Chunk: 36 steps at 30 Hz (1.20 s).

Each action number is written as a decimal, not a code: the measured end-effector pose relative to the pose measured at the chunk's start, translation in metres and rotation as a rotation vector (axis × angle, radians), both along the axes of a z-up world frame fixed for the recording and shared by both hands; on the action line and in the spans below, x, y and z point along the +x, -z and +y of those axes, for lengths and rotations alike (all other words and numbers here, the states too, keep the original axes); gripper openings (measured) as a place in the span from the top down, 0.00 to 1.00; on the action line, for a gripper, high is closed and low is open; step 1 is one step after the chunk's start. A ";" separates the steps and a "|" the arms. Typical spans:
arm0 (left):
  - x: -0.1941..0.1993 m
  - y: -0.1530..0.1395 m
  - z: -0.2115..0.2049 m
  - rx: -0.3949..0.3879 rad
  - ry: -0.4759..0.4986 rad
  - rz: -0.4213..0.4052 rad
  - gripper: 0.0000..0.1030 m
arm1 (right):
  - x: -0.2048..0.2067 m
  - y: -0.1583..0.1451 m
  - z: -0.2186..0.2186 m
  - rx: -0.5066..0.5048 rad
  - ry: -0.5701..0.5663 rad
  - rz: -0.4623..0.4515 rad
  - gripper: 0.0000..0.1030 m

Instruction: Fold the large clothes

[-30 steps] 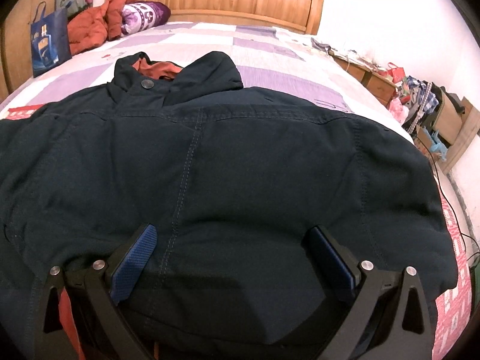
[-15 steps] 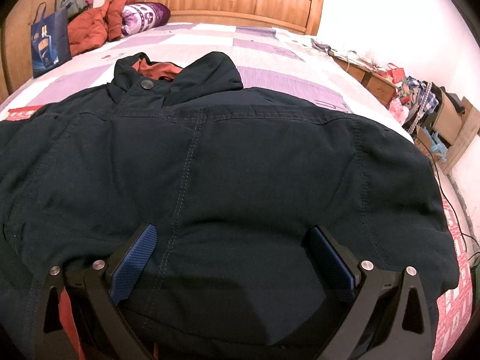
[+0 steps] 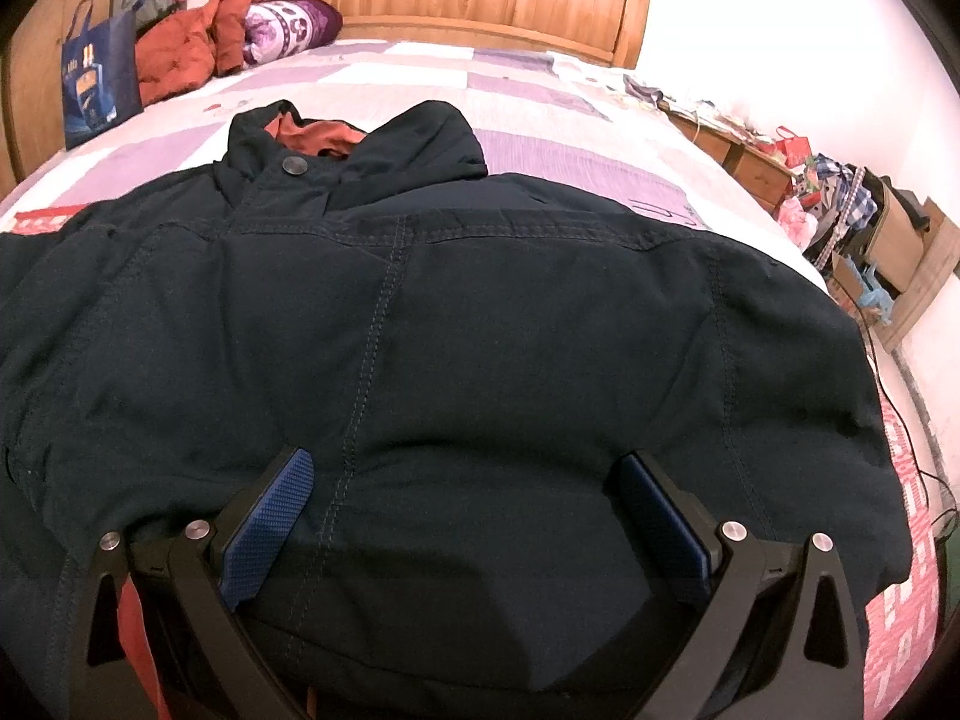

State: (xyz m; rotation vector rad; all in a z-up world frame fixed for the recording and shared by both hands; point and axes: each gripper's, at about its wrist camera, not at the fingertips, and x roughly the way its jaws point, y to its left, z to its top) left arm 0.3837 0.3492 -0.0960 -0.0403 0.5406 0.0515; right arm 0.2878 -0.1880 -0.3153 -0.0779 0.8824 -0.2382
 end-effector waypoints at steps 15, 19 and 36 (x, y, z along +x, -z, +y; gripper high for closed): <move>-0.020 0.059 -0.316 0.055 0.491 0.075 0.92 | -0.024 -0.055 -0.022 0.019 -0.055 0.012 0.00; -0.034 0.106 -0.389 0.131 0.574 0.158 0.92 | -0.037 -0.066 -0.042 0.009 -0.049 -0.002 0.00; -0.103 0.147 -0.473 0.308 0.720 0.141 0.47 | -0.071 -0.066 -0.099 0.069 0.072 0.006 0.00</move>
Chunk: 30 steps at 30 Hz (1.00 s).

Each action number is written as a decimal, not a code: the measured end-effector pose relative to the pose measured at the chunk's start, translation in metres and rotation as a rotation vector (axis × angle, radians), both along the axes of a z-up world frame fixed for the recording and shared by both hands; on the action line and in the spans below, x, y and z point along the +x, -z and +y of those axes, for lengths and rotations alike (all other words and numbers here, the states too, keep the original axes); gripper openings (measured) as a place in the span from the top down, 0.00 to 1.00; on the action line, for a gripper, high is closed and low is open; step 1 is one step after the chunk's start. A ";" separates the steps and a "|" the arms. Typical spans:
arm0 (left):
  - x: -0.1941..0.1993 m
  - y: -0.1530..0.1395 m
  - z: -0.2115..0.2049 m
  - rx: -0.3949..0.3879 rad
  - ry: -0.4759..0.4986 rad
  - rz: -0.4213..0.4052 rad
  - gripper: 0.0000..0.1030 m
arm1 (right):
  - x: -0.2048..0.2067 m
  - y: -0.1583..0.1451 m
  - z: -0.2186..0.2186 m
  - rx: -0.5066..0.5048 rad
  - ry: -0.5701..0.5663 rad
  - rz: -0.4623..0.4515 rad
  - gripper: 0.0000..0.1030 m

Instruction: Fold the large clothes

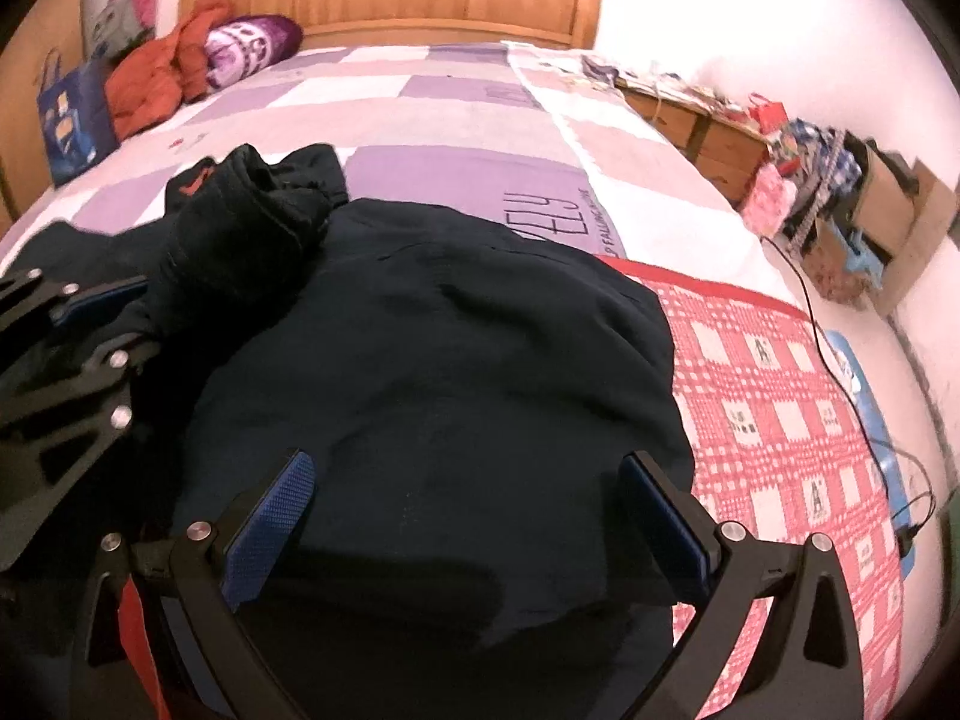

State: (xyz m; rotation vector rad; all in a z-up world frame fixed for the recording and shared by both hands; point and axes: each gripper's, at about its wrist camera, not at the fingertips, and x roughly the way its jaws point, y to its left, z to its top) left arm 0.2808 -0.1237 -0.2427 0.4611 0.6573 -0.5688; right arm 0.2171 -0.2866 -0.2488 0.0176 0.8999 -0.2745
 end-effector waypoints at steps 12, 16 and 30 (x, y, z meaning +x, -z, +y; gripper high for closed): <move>-0.016 -0.029 0.098 -0.011 -0.171 -0.151 0.11 | -0.001 -0.025 -0.002 0.136 0.017 -0.060 0.00; 0.012 -0.021 0.147 0.048 -0.317 -0.128 0.11 | 0.012 -0.035 0.015 0.213 -0.034 -0.094 0.00; 0.051 0.028 0.220 0.089 -0.526 0.028 0.11 | 0.100 -0.012 0.059 0.271 -0.161 0.035 0.01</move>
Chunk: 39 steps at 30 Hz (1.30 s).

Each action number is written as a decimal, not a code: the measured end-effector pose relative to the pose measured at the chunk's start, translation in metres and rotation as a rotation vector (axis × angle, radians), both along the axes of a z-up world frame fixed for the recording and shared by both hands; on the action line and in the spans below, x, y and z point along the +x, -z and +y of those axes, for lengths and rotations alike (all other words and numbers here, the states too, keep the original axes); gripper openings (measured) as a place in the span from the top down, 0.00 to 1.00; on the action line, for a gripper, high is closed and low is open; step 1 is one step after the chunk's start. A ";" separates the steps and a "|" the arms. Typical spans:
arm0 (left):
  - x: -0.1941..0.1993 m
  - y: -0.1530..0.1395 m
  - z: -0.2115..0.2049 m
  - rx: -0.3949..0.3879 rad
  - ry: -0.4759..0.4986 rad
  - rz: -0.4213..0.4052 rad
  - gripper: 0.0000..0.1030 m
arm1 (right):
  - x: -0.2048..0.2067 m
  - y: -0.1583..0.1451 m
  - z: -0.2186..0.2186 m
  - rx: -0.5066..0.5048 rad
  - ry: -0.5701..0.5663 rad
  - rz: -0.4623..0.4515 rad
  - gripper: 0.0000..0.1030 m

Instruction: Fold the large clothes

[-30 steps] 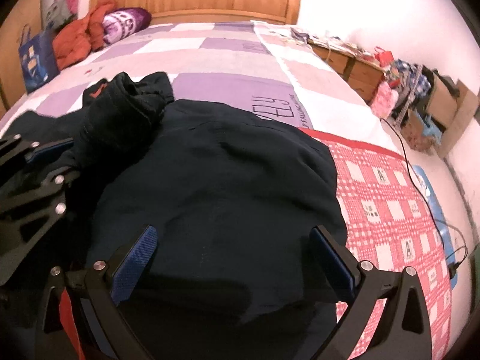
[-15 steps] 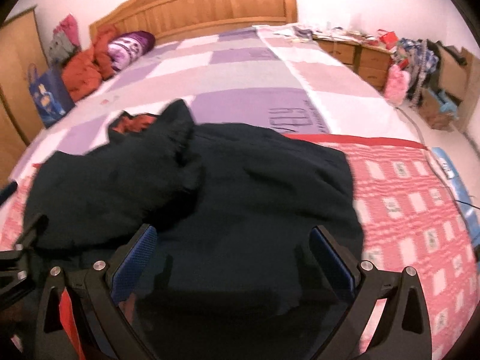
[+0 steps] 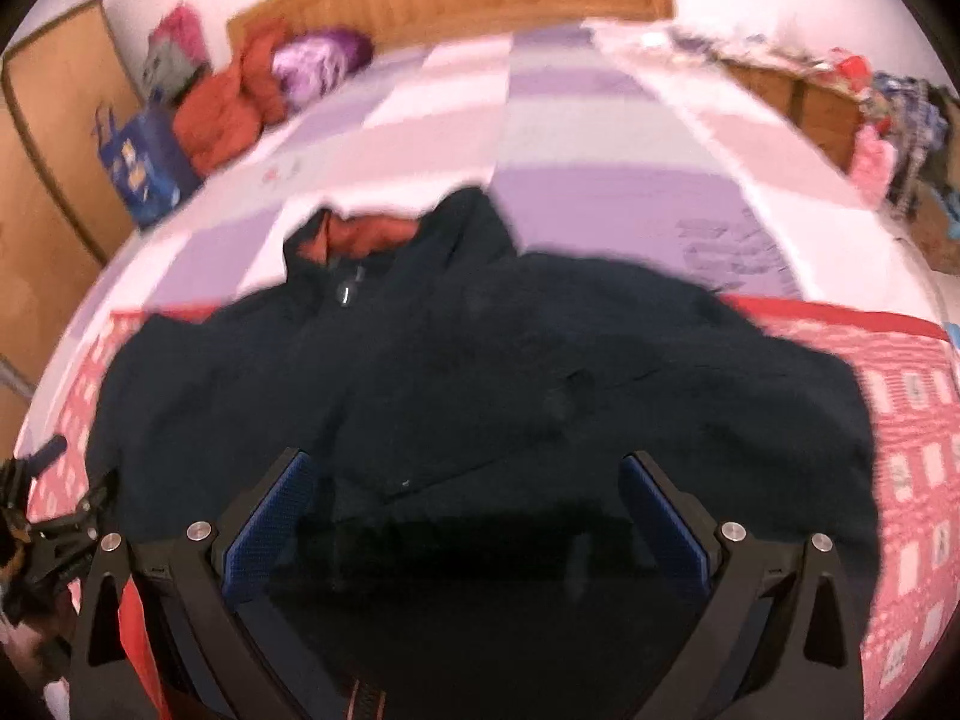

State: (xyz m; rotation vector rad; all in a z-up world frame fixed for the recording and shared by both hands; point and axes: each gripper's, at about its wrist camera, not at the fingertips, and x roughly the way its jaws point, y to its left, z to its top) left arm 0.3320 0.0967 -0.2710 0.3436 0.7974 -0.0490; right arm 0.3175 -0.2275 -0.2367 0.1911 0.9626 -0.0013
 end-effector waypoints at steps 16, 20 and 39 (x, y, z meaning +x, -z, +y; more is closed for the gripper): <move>0.028 -0.025 0.015 -0.090 -0.075 -0.057 0.11 | -0.055 0.014 -0.024 -0.069 0.091 0.039 0.59; 0.043 -0.003 0.022 -0.077 -0.094 0.041 0.11 | -0.055 0.024 -0.020 -0.090 0.054 0.061 0.58; 0.115 0.022 0.091 -0.135 -0.283 0.175 0.08 | -0.081 0.013 -0.017 -0.129 0.002 0.009 0.58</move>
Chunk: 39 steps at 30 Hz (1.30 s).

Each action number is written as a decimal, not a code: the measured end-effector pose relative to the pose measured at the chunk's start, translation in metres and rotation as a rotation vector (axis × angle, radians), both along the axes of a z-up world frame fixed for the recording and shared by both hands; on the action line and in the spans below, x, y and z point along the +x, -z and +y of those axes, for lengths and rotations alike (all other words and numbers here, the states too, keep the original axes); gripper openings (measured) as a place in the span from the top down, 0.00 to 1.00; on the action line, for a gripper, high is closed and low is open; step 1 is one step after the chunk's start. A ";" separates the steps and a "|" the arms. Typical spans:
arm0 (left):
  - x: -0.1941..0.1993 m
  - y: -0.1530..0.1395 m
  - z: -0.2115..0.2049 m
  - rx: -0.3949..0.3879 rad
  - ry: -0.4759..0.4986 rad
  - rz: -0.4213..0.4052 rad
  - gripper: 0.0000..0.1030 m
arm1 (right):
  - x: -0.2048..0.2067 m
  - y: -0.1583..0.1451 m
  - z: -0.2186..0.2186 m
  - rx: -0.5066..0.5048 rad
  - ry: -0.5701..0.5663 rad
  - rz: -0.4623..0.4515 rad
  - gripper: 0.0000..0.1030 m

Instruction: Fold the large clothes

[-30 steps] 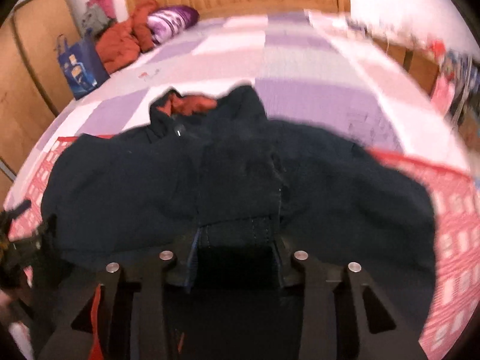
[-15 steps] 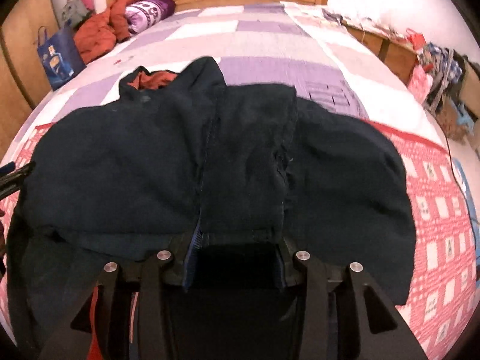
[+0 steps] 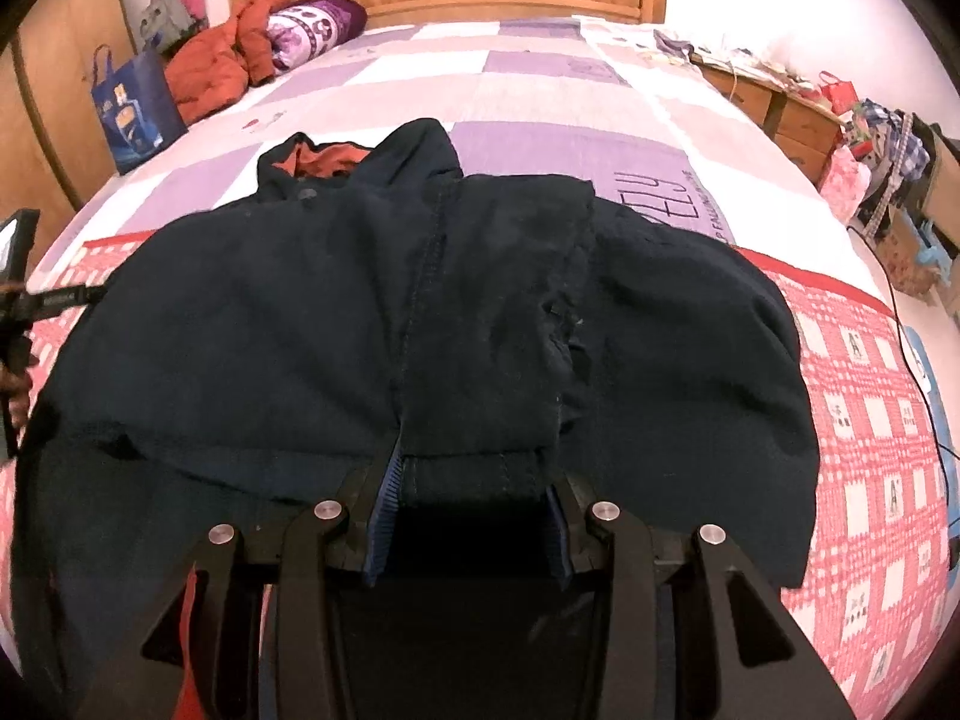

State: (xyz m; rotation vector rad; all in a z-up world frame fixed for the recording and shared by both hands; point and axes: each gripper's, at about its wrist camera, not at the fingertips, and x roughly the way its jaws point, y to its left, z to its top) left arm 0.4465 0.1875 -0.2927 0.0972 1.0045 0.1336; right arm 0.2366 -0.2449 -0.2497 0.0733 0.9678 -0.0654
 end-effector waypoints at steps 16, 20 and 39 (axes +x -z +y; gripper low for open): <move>-0.131 -0.002 -0.039 0.030 0.227 -0.082 0.10 | 0.007 0.005 -0.011 -0.016 -0.008 0.055 0.48; -0.155 0.019 -0.021 -0.016 0.164 -0.027 0.10 | -0.011 -0.010 -0.013 -0.077 -0.006 0.009 0.33; -0.205 0.032 -0.032 -0.058 0.198 -0.077 0.10 | 0.138 -0.028 0.217 -0.055 -0.568 0.012 0.18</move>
